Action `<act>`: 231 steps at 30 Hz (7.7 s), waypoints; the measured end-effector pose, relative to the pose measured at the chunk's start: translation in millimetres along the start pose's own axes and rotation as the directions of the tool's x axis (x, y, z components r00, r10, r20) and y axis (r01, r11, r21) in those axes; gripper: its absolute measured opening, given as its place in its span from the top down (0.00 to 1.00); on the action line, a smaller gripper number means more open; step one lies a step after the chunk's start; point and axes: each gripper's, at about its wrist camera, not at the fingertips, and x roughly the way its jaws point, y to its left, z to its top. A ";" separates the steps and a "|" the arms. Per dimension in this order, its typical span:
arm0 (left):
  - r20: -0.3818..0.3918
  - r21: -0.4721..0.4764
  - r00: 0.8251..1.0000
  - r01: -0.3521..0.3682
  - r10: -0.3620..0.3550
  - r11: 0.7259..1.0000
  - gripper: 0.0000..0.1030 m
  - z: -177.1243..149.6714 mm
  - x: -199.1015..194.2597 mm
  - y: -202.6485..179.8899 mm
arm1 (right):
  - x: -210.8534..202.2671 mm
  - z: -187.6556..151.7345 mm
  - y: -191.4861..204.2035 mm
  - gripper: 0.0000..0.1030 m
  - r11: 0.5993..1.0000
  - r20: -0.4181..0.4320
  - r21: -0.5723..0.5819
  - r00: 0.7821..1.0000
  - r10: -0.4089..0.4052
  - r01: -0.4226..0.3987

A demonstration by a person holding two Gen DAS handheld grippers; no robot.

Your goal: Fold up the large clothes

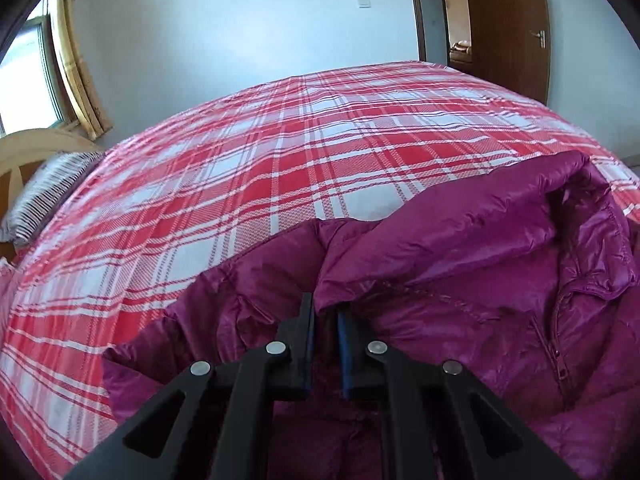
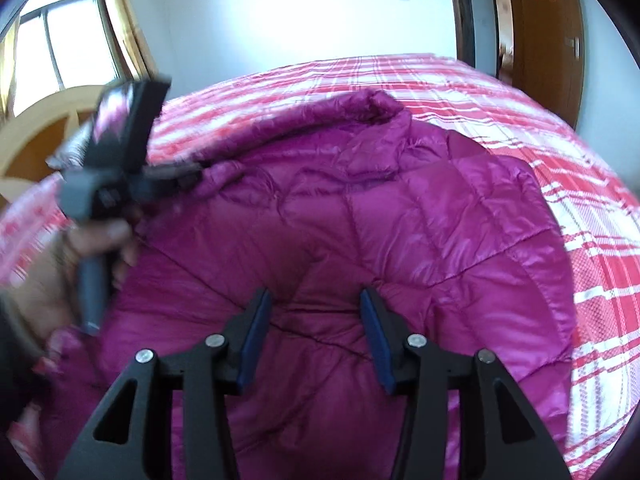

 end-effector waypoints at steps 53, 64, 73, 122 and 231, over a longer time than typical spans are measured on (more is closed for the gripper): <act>-0.066 -0.085 0.997 0.045 -0.050 0.995 0.71 21.1 21.2 -3.4 | 116.3 110.4 -61.7 0.75 0.991 -0.079 -0.128 0.996 -0.043 0.033; -0.046 -0.023 0.999 -0.024 0.023 0.999 0.69 12.6 22.6 -17.9 | 103.0 119.3 -55.1 0.73 0.991 -0.044 -0.116 0.996 -0.071 0.065; -0.041 -0.016 0.999 -0.032 0.031 0.999 0.69 13.2 24.3 -18.0 | 84.0 145.7 -24.5 0.72 0.980 0.066 -0.148 0.990 -0.127 0.135; -0.079 0.014 0.996 -0.029 0.030 0.999 0.24 22.5 35.4 -39.9 | 135.0 117.5 -51.2 0.74 0.995 -0.087 -0.085 0.994 -0.064 0.057; -0.076 -0.114 0.976 0.193 -0.202 0.975 0.32 -348.5 -311.3 36.5 | -187.4 -224.9 -85.7 0.51 0.986 -0.111 0.169 0.994 0.018 0.001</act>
